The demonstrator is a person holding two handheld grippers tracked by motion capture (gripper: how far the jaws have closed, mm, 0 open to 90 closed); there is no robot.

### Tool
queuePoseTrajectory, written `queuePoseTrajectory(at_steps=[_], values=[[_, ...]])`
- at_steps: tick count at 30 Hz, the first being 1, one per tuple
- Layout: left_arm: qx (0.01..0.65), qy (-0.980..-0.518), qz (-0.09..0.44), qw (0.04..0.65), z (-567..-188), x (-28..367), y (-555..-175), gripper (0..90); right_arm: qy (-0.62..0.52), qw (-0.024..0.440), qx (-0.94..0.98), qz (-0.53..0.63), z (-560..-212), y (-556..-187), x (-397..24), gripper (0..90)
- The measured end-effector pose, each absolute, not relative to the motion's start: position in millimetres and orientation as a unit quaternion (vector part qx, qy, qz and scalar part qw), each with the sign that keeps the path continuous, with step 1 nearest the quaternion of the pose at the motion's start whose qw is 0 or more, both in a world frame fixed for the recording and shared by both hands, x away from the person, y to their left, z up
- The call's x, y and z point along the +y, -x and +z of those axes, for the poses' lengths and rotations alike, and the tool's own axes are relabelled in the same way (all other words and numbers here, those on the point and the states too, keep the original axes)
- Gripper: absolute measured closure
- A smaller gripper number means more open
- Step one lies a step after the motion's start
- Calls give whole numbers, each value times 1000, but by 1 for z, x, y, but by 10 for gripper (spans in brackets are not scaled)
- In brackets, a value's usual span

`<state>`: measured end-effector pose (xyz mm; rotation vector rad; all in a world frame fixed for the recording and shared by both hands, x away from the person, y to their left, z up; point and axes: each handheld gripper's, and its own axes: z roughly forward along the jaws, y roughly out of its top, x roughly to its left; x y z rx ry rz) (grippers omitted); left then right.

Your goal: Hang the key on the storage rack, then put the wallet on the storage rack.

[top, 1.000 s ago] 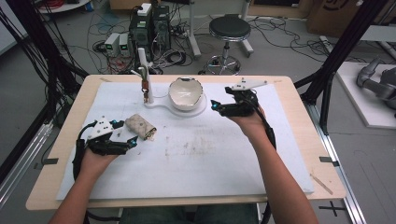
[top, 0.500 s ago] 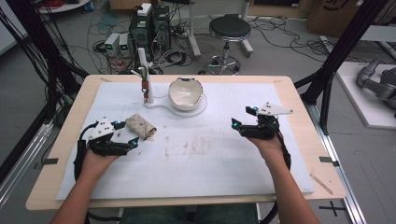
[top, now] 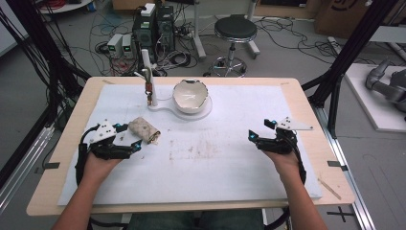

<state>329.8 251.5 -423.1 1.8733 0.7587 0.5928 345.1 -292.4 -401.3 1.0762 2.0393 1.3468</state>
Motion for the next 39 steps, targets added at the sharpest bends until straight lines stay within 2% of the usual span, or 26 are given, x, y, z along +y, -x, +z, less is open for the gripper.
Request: queuePoseTrajectory(at_steps=[23,39], values=[[318,-772,250,490,-422,258,-324,179,-371,236,757,483,-397,-350,-273,189],[343,-758,273,483,-421,292,-294,179,-331,206,791,472,-382,-375,-209,189]])
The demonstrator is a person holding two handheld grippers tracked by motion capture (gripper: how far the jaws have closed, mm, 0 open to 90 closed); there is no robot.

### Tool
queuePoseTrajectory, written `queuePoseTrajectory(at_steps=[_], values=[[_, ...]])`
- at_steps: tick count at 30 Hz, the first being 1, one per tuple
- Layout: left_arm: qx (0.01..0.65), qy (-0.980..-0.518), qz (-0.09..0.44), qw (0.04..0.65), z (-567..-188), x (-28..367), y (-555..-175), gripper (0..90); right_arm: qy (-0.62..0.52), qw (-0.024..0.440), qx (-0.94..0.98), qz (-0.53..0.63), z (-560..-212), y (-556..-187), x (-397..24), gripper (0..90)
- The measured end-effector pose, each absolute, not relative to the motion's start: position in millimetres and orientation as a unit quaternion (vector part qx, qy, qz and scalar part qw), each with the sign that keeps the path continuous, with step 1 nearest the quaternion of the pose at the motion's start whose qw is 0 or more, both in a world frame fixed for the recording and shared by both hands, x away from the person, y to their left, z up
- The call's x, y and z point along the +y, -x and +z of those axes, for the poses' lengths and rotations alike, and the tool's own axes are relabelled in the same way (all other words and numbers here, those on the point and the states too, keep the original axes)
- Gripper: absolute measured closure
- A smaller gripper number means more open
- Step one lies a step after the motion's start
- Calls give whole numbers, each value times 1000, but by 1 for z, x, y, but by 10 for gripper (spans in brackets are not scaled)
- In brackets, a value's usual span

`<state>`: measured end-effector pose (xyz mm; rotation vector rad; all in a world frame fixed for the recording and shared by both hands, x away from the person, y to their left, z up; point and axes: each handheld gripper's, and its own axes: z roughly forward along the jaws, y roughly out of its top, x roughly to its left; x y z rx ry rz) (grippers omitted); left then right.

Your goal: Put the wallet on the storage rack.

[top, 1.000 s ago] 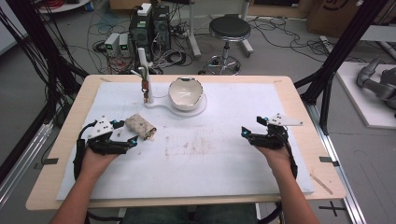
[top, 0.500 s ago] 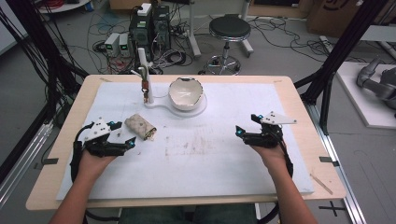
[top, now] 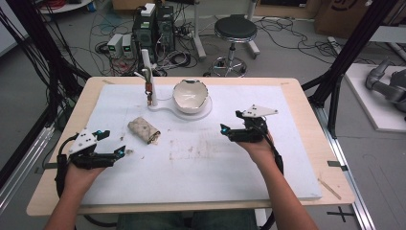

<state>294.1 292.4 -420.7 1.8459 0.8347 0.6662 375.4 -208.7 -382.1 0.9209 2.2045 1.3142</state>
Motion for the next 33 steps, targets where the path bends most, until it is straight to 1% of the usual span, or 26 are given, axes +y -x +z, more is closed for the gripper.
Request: queuePoseTrajectory(at_steps=[13,25,33], values=[[336,-758,278,485,-418,304,-279,179,-295,188,811,469,-374,-387,-149,189],[337,-759,276,484,-419,306,-278,179,-263,172,829,463,-377,-401,-91,189],[338,-759,276,483,-420,307,-277,179,-251,164,840,452,-382,-408,-61,189]])
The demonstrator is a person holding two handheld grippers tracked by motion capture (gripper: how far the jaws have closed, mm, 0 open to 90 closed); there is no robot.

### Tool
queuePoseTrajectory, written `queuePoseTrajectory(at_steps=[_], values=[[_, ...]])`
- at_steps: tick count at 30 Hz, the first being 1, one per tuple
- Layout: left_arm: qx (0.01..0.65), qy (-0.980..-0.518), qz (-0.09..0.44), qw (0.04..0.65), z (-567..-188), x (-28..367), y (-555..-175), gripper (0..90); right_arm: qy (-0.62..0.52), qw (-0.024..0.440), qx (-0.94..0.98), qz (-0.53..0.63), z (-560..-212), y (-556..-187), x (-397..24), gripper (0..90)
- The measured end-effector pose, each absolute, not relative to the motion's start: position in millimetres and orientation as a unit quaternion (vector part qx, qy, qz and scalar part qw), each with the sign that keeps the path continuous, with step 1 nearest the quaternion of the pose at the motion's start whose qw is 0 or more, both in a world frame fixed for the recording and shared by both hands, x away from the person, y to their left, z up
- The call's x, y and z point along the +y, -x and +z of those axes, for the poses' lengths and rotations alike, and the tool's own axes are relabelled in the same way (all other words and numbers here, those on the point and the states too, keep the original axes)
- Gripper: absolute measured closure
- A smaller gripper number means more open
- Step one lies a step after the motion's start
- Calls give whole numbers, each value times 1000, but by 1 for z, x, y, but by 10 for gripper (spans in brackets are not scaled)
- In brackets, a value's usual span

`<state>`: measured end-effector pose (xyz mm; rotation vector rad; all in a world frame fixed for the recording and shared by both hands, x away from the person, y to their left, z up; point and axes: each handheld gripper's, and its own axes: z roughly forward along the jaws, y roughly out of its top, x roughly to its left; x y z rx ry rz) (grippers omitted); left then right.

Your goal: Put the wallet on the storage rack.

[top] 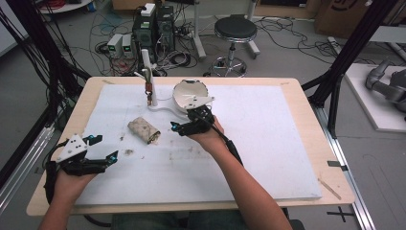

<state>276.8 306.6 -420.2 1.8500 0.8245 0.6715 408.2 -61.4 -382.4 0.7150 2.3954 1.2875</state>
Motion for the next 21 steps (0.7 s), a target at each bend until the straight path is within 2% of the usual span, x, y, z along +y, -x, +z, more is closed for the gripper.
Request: queuePoseTrajectory(at_steps=[21], values=[[354,-751,282,481,-421,318,-268,179,-231,151,857,435,-402,-419,3,189]])
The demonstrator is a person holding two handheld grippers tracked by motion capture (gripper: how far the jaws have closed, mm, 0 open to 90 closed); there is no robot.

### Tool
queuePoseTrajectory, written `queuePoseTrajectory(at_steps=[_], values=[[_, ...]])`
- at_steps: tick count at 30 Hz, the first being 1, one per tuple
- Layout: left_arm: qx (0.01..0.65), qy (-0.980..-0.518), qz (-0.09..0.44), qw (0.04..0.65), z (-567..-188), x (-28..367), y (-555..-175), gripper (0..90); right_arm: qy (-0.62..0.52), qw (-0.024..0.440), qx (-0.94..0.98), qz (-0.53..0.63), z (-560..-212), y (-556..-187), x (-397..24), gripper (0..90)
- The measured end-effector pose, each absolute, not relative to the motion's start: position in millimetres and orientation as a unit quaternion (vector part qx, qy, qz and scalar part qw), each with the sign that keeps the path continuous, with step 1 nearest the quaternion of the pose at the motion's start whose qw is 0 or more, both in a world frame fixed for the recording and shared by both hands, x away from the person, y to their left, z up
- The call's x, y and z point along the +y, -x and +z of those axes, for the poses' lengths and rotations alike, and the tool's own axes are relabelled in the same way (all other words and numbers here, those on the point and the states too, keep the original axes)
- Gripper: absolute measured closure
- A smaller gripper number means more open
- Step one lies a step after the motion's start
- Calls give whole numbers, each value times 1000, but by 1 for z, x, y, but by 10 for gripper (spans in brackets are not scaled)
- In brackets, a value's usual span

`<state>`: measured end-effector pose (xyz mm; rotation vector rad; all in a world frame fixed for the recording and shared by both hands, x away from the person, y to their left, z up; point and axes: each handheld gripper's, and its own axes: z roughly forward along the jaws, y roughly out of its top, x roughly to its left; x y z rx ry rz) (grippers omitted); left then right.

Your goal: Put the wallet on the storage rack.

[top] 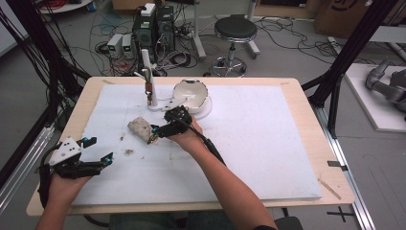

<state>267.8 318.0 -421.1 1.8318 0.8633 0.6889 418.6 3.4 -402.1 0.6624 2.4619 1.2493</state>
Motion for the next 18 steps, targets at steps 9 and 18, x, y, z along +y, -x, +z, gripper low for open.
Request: queuePoseTrajectory(at_steps=[9,18], values=[[355,-751,283,479,-421,320,-267,179,-231,140,870,413,-420,-420,29,189],[357,-750,282,479,-422,322,-269,179,-240,121,877,399,-437,-422,44,188]])
